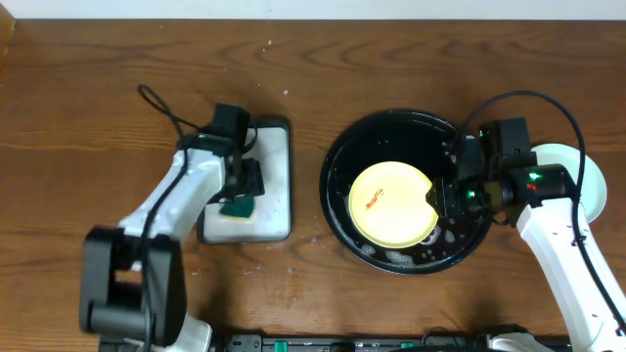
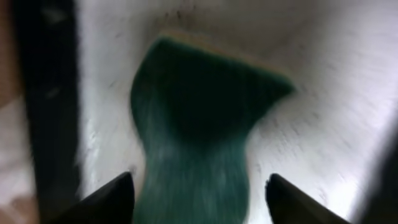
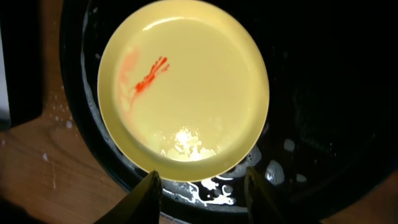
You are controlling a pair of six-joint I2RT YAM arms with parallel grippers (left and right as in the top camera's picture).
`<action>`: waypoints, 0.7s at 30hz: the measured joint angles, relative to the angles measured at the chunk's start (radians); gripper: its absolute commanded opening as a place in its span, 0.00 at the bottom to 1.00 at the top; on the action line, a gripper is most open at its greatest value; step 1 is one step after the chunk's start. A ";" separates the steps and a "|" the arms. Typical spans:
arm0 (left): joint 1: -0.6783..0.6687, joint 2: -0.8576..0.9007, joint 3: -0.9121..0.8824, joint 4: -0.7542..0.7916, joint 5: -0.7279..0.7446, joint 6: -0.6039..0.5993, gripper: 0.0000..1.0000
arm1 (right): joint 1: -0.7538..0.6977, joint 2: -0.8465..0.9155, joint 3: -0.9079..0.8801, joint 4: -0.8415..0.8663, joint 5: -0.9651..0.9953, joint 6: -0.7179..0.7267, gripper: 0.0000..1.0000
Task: Clean dirty plates on tray and stack at the side
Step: 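Grasp the green sponge with the left gripper and carry it to the yellow plate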
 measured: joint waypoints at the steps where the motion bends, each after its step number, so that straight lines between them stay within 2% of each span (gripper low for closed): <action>1: 0.000 0.028 0.000 0.018 -0.003 0.003 0.49 | 0.000 0.000 0.000 -0.004 0.000 0.000 0.40; 3: 0.000 0.075 0.000 0.038 -0.004 0.010 0.37 | 0.000 0.000 0.000 -0.010 0.000 0.000 0.40; 4: 0.000 0.089 0.000 0.043 -0.003 0.008 0.19 | 0.000 0.000 0.000 -0.011 0.000 0.000 0.40; 5: 0.000 0.097 0.000 0.047 -0.003 0.009 0.08 | 0.000 0.000 0.000 -0.012 0.000 0.000 0.40; 11: 0.006 0.100 0.011 0.025 -0.003 0.017 0.07 | 0.000 0.000 0.000 -0.013 -0.001 0.000 0.39; 12: 0.006 0.100 0.018 0.011 -0.002 0.017 0.09 | 0.000 0.000 0.000 -0.014 -0.002 0.000 0.39; 14: 0.005 0.097 0.034 -0.023 0.007 0.023 0.42 | 0.000 0.000 0.000 -0.020 -0.002 0.000 0.39; 16: 0.005 0.088 0.047 -0.053 0.022 0.020 0.64 | 0.000 0.000 0.000 -0.024 -0.003 0.000 0.39; 18: 0.003 0.061 0.050 -0.073 0.029 0.021 0.71 | 0.000 0.000 0.000 -0.028 -0.003 0.003 0.39; 21: 0.003 0.009 0.055 -0.111 0.032 0.017 0.72 | 0.000 0.000 0.000 -0.038 -0.003 0.013 0.39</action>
